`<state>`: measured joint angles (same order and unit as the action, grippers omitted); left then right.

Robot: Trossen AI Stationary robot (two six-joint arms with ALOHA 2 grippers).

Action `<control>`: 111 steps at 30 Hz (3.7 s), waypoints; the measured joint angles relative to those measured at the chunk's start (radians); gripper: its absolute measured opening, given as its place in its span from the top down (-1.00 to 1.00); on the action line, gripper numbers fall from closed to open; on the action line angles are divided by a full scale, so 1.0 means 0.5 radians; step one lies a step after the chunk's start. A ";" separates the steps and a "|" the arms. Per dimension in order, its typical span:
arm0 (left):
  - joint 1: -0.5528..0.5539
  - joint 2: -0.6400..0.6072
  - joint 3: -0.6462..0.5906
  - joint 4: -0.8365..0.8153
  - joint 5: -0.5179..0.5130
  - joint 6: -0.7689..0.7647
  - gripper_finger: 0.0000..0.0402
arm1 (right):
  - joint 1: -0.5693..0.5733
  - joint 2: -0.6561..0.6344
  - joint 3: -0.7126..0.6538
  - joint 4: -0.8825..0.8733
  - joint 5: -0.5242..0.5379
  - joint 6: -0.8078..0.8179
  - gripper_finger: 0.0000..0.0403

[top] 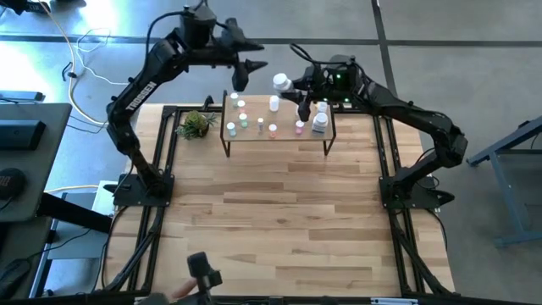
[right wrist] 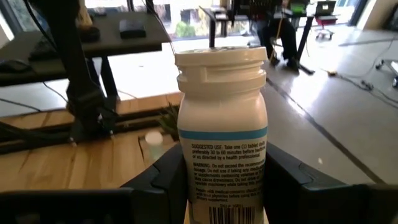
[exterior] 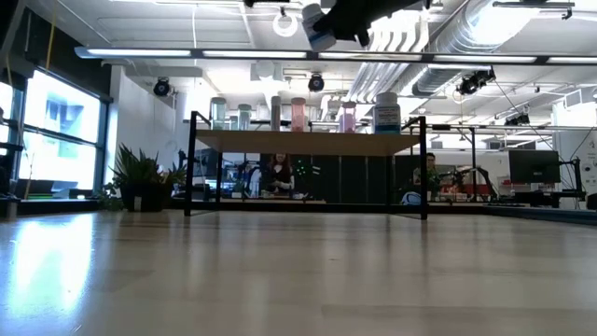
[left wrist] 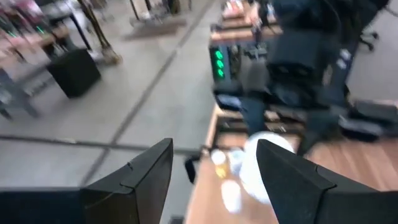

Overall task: Pick and place medicine bottles onto shelf by color
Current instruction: Put the white blue pill bottle on the shelf

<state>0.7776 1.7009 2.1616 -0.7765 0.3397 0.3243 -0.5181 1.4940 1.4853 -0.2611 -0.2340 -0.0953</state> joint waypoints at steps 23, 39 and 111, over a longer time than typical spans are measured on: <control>-0.109 0.244 -0.001 -0.428 -0.088 0.119 -0.27 | -0.029 0.145 -0.001 -0.127 -0.008 -0.015 0.31; -0.286 0.245 -0.001 -0.475 -0.162 0.316 -0.27 | -0.018 0.143 -0.002 -0.174 -0.374 -0.131 0.31; -0.294 0.245 -0.002 -0.679 -0.541 0.372 0.21 | -0.083 0.138 0.001 -0.140 -0.311 -0.080 -0.16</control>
<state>0.6306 1.8233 2.1609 -1.1158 0.0691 0.5102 -0.5597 1.5631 1.4857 -0.3313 -0.3893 -0.1351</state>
